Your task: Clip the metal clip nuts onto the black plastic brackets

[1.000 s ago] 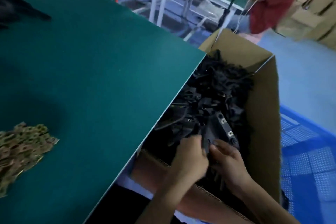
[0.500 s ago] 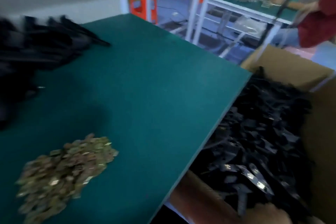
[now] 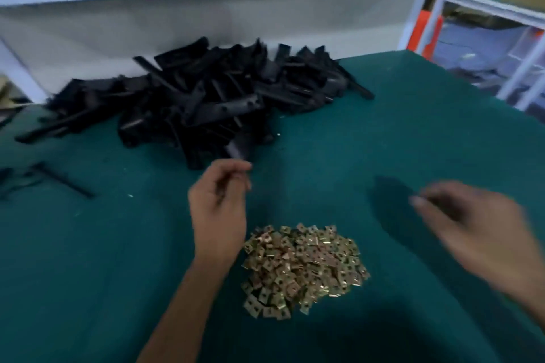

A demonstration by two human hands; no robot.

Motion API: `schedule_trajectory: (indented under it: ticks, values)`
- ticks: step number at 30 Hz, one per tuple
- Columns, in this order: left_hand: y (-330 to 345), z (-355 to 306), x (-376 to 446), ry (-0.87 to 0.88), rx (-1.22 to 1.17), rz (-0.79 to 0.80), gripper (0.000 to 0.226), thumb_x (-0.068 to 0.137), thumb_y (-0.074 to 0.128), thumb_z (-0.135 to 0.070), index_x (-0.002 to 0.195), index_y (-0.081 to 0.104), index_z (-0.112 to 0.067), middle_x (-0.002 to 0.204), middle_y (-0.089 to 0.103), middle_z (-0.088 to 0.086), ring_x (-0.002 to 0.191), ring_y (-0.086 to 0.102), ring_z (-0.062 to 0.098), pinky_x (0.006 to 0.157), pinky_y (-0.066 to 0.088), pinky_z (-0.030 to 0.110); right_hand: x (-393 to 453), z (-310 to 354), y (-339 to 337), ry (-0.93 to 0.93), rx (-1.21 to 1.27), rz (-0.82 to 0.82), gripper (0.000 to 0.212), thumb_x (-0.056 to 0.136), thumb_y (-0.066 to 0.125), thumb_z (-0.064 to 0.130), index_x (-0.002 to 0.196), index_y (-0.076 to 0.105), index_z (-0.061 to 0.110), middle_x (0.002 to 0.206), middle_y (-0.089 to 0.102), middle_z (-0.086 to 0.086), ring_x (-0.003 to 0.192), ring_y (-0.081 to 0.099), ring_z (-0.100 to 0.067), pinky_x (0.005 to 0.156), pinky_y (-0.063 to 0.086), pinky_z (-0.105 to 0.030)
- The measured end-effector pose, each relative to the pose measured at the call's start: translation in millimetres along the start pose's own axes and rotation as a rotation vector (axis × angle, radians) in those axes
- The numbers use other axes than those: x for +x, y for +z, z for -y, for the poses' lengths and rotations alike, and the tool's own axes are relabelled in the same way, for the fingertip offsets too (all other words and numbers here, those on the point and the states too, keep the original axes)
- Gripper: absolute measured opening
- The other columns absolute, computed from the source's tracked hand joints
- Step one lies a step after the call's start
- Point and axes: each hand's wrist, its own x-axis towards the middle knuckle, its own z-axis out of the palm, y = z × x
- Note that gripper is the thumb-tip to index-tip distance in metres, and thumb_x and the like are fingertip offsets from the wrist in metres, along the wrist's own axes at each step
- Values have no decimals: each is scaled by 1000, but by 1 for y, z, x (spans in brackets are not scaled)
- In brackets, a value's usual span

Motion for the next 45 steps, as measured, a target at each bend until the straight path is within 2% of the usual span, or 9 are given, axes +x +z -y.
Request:
schedule_trajectory:
  ticks: [4, 9, 14, 22, 27, 33, 37, 41, 45]
  values:
    - [-16, 27, 6, -75, -64, -157, 27, 94, 50, -2, 83, 67, -19, 64, 48, -1, 53, 33, 15, 51, 29, 34, 131, 45, 83, -185, 45, -17, 29, 93, 67, 11, 121, 71, 15, 122, 65, -4, 109, 63, -23, 100, 47, -31]
    - [-20, 36, 13, -120, -81, -98, 19, 88, 53, -18, 79, 69, -24, 57, 39, -3, 48, 25, 15, 47, 22, 28, 237, 51, 135, -112, -247, 72, 62, 93, 67, 19, 151, 44, 19, 159, 33, -10, 146, 23, -38, 116, 31, -55]
    - [-18, 35, 16, -163, -24, -107, 31, 96, 53, -4, 79, 69, -24, 55, 42, -4, 46, 28, 13, 43, 24, 26, 251, 36, 147, -283, -440, 80, 30, 96, 66, 25, 126, 67, 18, 130, 62, -8, 130, 45, -35, 102, 38, -50]
    - [-14, 33, 13, -153, 130, -76, 29, 95, 56, -4, 79, 69, -24, 48, 45, -12, 42, 32, 6, 39, 28, 20, 244, 19, 111, -387, -207, -127, 32, 90, 76, 20, 121, 72, 16, 114, 48, -14, 104, 50, -37, 94, 46, -49]
    - [-15, 33, 14, -154, 151, -64, 26, 95, 56, -5, 82, 70, -23, 48, 46, -11, 41, 32, 8, 38, 28, 23, 242, 17, 95, -265, -189, 90, 40, 80, 84, 9, 119, 74, 10, 108, 58, -13, 99, 61, -34, 89, 42, -26]
    - [-15, 33, 16, -165, 137, -78, 27, 95, 55, -5, 81, 70, -23, 48, 46, -13, 41, 32, 6, 39, 28, 21, 226, 13, 99, -3, 272, 98, 29, 78, 82, 12, 98, 80, 32, 105, 66, 7, 90, 64, -2, 80, 46, -10]
    - [-14, 33, 16, -166, 128, -76, 27, 94, 55, -4, 81, 70, -23, 47, 46, -13, 40, 32, 4, 39, 28, 20, 225, 21, 107, 95, 443, -43, 9, 82, 81, 24, 81, 79, 33, 104, 71, 4, 98, 66, -12, 84, 47, -20]
    - [-15, 34, 16, -164, 123, -82, 27, 94, 55, -3, 81, 70, -21, 47, 46, -13, 40, 32, 4, 38, 28, 19, 227, 26, 119, 144, 388, -192, 24, 79, 82, 15, 100, 76, 27, 112, 64, 3, 106, 64, -17, 87, 47, -14]
    - [-14, 34, 16, -164, 126, -79, 27, 93, 55, -3, 80, 69, -22, 47, 45, -13, 40, 33, 4, 38, 27, 19, 234, 24, 124, 379, 553, -54, 42, 67, 78, 8, 108, 74, 16, 95, 70, 3, 88, 66, -15, 81, 54, -26]
